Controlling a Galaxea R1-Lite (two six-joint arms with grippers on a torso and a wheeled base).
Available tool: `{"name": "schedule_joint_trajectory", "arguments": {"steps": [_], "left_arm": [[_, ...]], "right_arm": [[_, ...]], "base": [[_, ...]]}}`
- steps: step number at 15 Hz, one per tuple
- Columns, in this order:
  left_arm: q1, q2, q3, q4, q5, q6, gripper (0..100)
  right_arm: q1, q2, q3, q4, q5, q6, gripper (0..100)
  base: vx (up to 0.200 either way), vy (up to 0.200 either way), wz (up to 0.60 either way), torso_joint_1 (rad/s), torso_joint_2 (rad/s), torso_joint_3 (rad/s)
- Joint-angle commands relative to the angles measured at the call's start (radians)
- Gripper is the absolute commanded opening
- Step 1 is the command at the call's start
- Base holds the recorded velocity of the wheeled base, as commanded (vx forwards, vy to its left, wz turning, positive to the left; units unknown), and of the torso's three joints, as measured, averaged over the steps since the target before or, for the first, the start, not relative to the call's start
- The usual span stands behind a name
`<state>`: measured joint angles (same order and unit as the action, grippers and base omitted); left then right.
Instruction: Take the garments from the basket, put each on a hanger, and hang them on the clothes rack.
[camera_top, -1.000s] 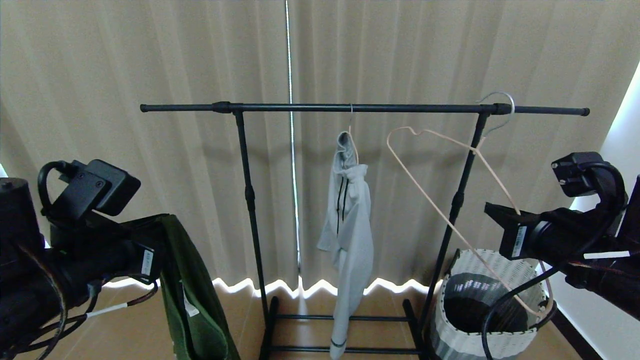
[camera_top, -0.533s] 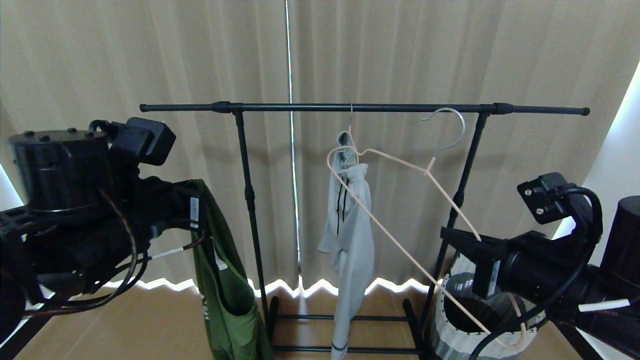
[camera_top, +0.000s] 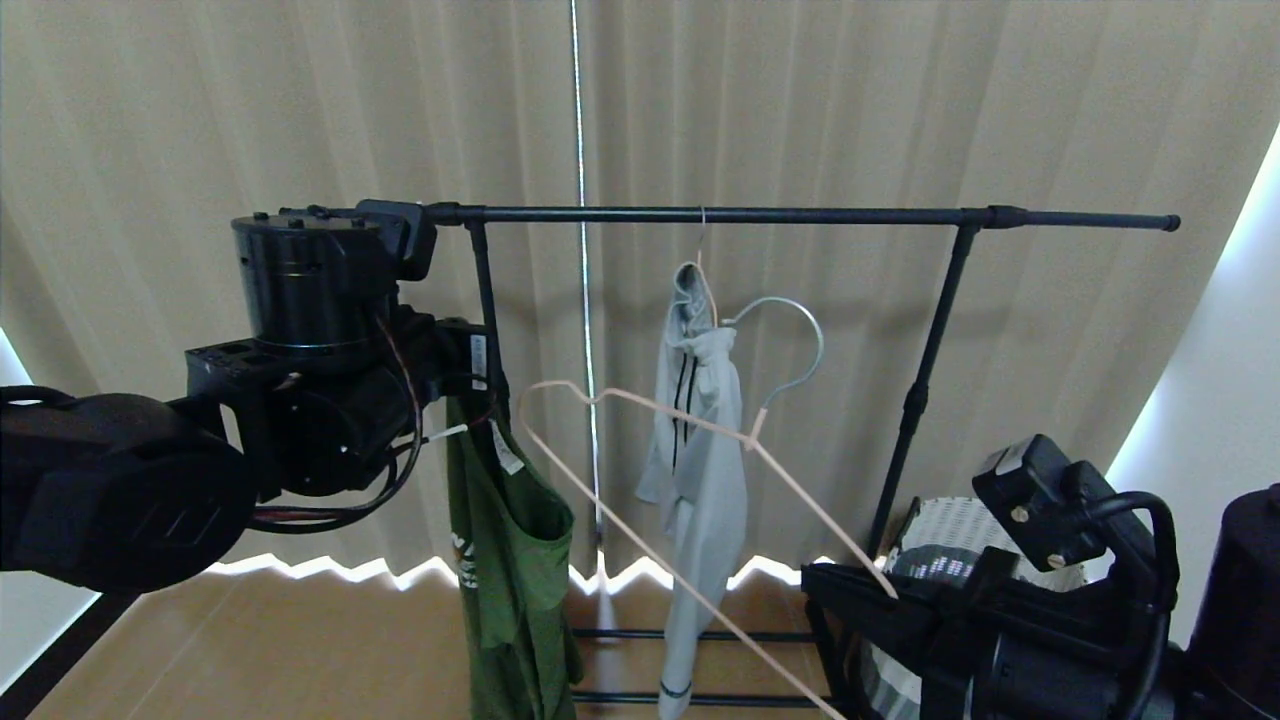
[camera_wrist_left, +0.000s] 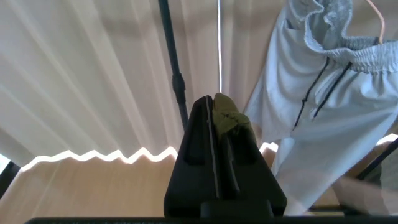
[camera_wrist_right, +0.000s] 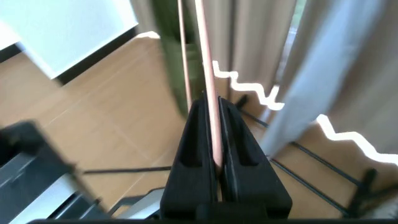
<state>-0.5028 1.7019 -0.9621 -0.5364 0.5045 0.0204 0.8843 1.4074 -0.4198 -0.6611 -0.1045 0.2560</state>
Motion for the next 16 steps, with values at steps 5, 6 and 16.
{"name": "schedule_joint_trajectory", "arguments": {"steps": [5,6,16], "left_arm": [[-0.016,0.008,0.006,-0.001,0.003,0.003,0],[-0.016,0.008,0.006,-0.001,0.003,0.003,0],[0.010,0.015,0.010,-0.001,0.014,0.006,0]], "right_arm": [[0.033,0.024,-0.028,0.000,0.000,0.000,0],[0.033,0.024,-0.028,0.000,0.000,0.000,0],[0.096,-0.002,-0.020,0.000,0.005,0.002,0]], "base": [[0.000,0.000,0.00,0.000,0.00,0.000],[0.000,0.000,0.00,0.000,0.00,0.000],[0.000,0.000,0.00,0.000,0.00,0.000]]}}
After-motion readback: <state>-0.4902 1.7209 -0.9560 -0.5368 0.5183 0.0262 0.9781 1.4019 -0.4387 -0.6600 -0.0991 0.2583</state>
